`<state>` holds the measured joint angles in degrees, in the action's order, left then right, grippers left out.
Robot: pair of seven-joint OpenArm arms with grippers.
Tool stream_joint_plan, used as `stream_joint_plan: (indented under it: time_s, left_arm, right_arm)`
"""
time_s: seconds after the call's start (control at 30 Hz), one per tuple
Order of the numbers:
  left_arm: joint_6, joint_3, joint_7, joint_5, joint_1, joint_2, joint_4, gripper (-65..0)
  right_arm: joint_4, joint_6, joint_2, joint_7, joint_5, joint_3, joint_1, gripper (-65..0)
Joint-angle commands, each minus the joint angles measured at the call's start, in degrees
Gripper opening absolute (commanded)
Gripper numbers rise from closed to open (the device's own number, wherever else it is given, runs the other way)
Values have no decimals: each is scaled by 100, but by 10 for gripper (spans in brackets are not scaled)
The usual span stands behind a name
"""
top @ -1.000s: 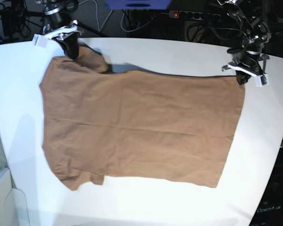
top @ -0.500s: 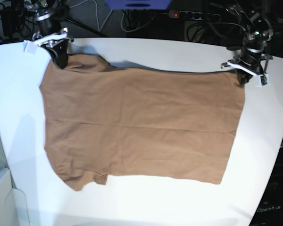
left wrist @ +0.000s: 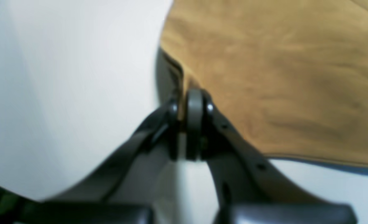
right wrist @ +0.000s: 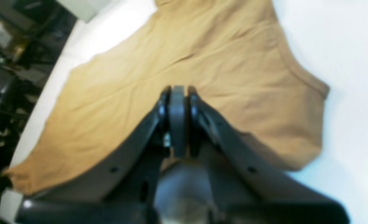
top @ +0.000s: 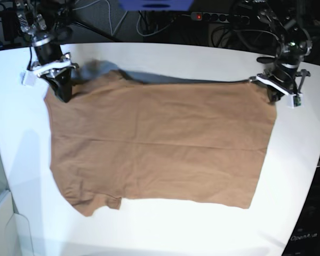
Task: Fold the T-shirt properly
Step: 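Lift both shoulder corners and drag the shirt toward the robot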
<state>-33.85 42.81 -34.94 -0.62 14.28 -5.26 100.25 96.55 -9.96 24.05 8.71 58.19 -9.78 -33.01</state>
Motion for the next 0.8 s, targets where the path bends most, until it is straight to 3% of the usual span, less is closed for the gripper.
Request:
stream_joint_plan:
  time_s: [0.0, 0.23, 0.3, 0.57, 0.77]
  left_arm:
    - [13, -100, 140, -56, -79, 38, 116, -622]
    - [39, -180, -370, -48, -554, 55, 81, -622]
    - [57, -171, -493, -48, -738, 170, 63, -622]
    - [66, -188, -1082, -48, -1521, 433, 37, -623]
    - [66, -188, -1231, -48, -1978, 548, -280, -623]
  right_arm:
    - [116, -55, 69, 92, 31, 42, 132, -641]
    - [90, -20, 61, -700, 31, 51, 967, -641]
    - [72, 138, 61, -875, 22, 51, 1196, -641]
    - [-42, 200, 69, -1368, 22, 59, 1864, -641]
    - [-482, 200, 61, -1412, 22, 51, 2189, -641]
